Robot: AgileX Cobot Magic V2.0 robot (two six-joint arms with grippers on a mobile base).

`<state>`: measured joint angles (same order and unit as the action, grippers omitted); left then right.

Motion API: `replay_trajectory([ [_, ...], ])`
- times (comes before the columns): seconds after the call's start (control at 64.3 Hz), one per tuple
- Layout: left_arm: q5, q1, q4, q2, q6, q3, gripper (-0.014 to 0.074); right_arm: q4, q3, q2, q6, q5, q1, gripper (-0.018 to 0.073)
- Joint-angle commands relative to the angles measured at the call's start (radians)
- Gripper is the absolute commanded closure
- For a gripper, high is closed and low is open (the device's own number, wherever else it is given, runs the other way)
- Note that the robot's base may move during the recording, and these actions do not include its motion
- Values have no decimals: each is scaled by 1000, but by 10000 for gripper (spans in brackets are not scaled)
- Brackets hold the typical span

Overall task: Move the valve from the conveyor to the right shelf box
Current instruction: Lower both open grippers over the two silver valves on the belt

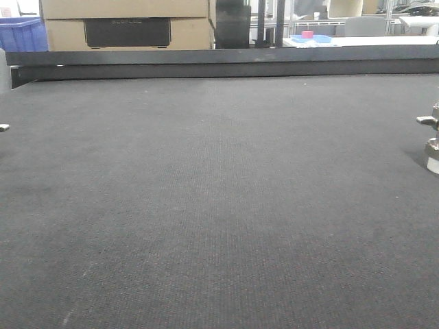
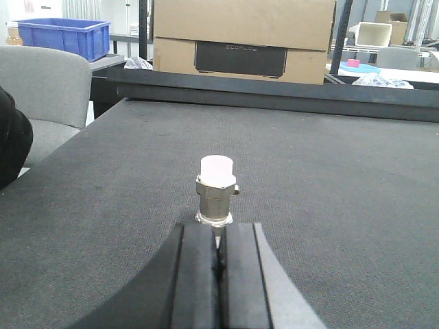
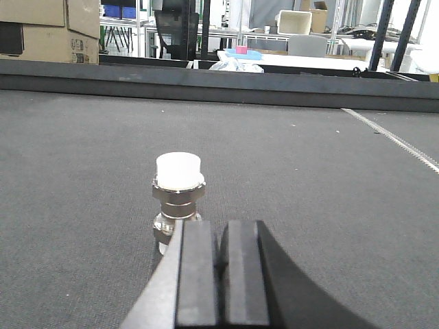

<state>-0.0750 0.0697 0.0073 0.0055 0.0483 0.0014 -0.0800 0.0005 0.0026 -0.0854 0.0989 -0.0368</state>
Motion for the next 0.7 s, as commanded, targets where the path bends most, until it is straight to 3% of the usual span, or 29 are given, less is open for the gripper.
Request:
replay_trajectory([
  [0.0, 16, -7, -2, -5, 6, -1, 708, 2, -1, -3, -1, -17, -4, 722],
  [0.342, 20, -7, -2, -5, 6, -1, 708, 2, -1, -3, -1, -17, -4, 722],
  [0.684, 124, -7, -7, -5, 6, -1, 708, 2, -1, -3, -1, -121, -4, 722],
])
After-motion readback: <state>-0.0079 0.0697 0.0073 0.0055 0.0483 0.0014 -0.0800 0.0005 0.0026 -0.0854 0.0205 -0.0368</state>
